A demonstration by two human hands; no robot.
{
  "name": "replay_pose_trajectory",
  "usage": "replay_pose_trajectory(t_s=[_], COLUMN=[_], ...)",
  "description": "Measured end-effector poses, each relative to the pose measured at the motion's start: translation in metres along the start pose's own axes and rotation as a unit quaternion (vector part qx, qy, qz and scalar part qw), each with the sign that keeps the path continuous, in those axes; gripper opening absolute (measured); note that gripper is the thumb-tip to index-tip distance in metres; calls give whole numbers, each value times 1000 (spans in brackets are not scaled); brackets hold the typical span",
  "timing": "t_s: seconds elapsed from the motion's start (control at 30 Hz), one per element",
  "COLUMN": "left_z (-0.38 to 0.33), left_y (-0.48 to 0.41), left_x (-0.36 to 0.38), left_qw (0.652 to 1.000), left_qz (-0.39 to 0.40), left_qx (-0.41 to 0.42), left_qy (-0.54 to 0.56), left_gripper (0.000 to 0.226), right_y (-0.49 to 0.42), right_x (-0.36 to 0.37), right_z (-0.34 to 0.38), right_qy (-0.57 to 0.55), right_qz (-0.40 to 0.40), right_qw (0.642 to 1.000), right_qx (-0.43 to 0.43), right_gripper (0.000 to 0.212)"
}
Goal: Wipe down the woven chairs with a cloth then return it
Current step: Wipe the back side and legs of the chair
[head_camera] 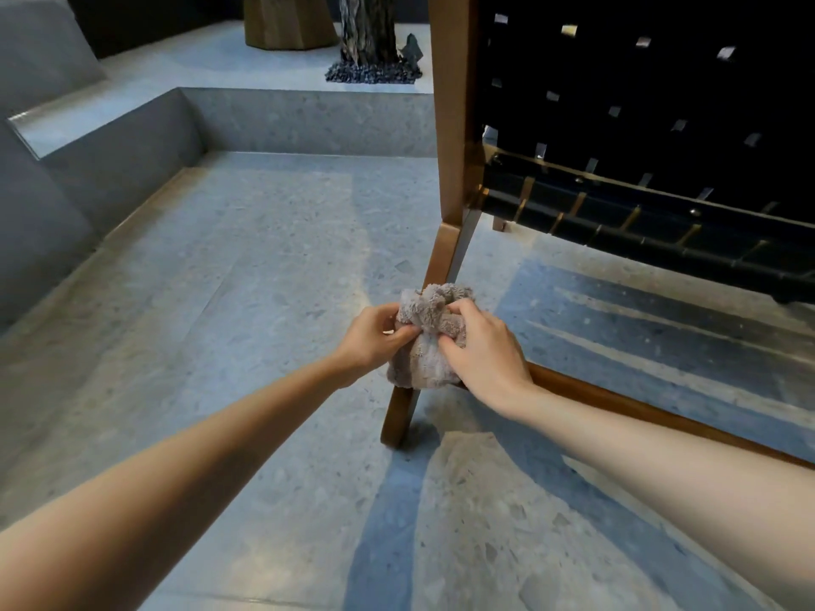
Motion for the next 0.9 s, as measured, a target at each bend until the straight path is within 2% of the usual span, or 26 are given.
replay_pose_trajectory(t_s=[0.13,0.23,0.3,0.4,0.43,0.6,0.77,0.9], left_z=[2,12,18,26,28,43,55,71], left_y=[9,15,15,14,14,21,37,50], left_x=[1,14,20,24,25,28,35,47], left_qw=[999,998,997,997,997,995,990,987], left_qz=[11,36,31,28,34,67,110,111], left_qx=[-23,-52,-66,-68,-67,-72,-94,-111], left_qy=[26,9,-12,-14,-11,17,-4,-26], left_gripper=[15,17,16,12,11,14,28,28], right_y=[7,11,13,12,12,29,54,71], right_x=[7,18,26,34,37,62,84,103], right_z=[-2,-8,-12,-11,-13,-20,-31,-36], right_qy=[9,-13,-44,-51,-50,-79,-92,-76], right_qz=[21,-13,-40,-58,-63,-79,-86,-33], right_qw=[1000,998,995,994,994,991,988,989], right_qx=[5,63,84,75,74,68,86,120], right_gripper=[39,49,41,18,18,50,53,55])
Point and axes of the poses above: each hand's wrist, its own y-axis away from the middle knuckle, its own x-axis out of the palm, z = x × y, the point moved 3 cm from there along -y, towards the middle knuckle, and after that the axes turned 14 degrees about -y, right-handed, at the moved point
